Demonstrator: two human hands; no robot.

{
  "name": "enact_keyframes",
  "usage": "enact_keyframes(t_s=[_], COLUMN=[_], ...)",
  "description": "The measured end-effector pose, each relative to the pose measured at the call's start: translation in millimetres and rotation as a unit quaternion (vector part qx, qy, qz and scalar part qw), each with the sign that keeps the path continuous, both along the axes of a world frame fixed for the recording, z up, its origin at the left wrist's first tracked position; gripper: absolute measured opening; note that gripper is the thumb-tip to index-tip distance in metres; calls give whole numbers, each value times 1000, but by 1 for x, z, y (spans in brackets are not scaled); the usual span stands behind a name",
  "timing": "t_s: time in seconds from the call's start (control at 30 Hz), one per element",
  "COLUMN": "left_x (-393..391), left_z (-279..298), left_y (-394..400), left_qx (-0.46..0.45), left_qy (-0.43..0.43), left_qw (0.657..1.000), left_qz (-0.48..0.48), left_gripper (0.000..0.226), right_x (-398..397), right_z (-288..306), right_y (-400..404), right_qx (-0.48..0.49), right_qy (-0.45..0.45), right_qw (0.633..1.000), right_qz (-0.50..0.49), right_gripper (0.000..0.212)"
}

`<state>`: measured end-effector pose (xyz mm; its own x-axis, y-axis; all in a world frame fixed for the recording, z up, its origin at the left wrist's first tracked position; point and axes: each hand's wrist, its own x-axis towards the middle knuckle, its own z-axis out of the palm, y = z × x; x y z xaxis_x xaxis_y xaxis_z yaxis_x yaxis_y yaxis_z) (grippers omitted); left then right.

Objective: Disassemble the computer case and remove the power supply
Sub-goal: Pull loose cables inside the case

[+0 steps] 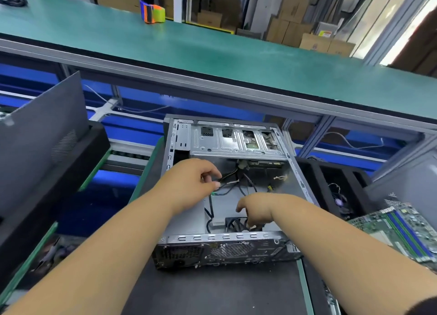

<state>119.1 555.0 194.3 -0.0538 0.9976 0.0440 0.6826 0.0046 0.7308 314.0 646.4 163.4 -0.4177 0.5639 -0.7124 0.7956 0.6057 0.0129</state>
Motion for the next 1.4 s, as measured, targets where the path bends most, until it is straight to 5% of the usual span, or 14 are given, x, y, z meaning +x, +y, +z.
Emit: enact_keyframes(t_s=[0.23, 0.37, 0.63, 0.73, 0.93, 1.1, 1.4], left_x=[7, 10, 54, 78, 133, 177, 249], left_z=[2, 7, 27, 36, 50, 47, 31], left_y=[-3, -3, 4, 8, 21, 35, 62], left_qx=[-5, -7, -10, -20, -2, -35, -144], left_qy=[-41, -71, -163, -234, -372, -403, -422], left_qw=[999, 997, 984, 970, 928, 915, 894], left_qz=[-29, -11, 66, 63, 8, 3, 40], left_gripper=[12, 16, 53, 47, 16, 18, 16], right_x=[12, 31, 84, 105, 159, 215, 294], right_z=[16, 43, 98, 105, 106, 103, 81], right_y=[-8, -5, 9, 9, 10, 14, 16], right_qx=[72, 159, 152, 105, 58, 22, -172], right_qy=[66, 194, 522, 595, 629, 554, 596], right_qw=[995, 966, 798, 743, 720, 752, 653], right_qz=[-10, -60, -260, -287, -287, -356, -434], right_gripper=[27, 20, 20, 15, 4, 38, 67])
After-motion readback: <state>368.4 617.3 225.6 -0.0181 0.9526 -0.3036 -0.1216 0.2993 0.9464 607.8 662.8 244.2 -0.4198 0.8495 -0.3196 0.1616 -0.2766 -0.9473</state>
